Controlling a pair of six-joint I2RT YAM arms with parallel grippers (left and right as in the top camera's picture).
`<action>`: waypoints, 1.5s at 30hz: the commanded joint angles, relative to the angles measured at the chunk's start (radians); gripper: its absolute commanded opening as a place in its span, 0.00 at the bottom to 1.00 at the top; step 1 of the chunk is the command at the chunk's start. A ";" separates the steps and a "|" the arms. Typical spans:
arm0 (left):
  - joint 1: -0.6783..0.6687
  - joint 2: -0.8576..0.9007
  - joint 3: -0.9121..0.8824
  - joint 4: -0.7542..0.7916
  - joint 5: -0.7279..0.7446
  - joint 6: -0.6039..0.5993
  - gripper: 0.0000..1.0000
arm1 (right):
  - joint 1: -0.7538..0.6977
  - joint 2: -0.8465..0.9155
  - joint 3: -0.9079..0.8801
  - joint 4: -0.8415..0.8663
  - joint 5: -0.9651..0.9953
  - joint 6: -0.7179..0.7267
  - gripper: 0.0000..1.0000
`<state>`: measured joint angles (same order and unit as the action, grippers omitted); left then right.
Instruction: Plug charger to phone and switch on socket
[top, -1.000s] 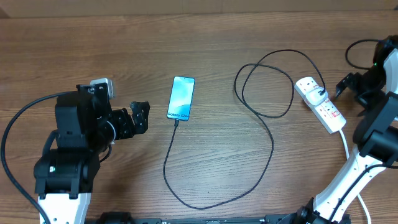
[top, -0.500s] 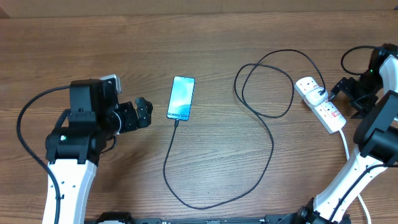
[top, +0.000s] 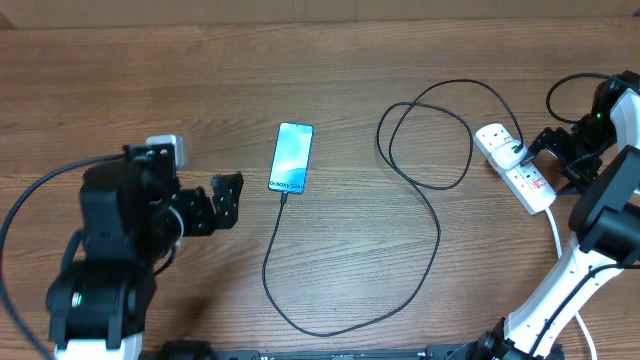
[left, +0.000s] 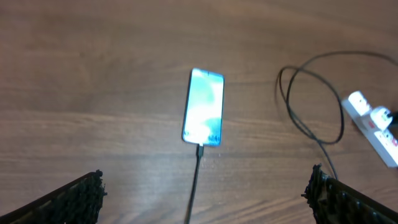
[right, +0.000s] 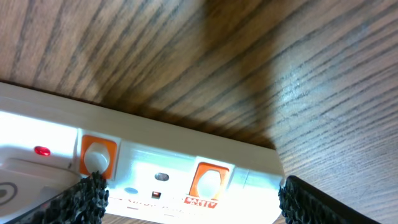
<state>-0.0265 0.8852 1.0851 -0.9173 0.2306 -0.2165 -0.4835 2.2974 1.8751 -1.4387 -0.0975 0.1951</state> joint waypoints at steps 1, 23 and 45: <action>-0.006 -0.027 -0.002 -0.002 -0.053 0.037 1.00 | 0.012 0.003 -0.018 0.004 -0.009 -0.014 0.91; -0.006 0.115 -0.003 -0.002 -0.055 0.037 1.00 | 0.015 -0.425 0.126 -0.145 -0.010 0.091 1.00; -0.006 -0.298 -0.002 -0.242 0.232 0.255 0.99 | 0.235 -1.051 0.031 -0.162 -0.010 0.124 1.00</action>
<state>-0.0265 0.7090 1.0851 -1.1324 0.4313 -0.0139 -0.2710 1.2987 1.9659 -1.6215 -0.1047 0.2955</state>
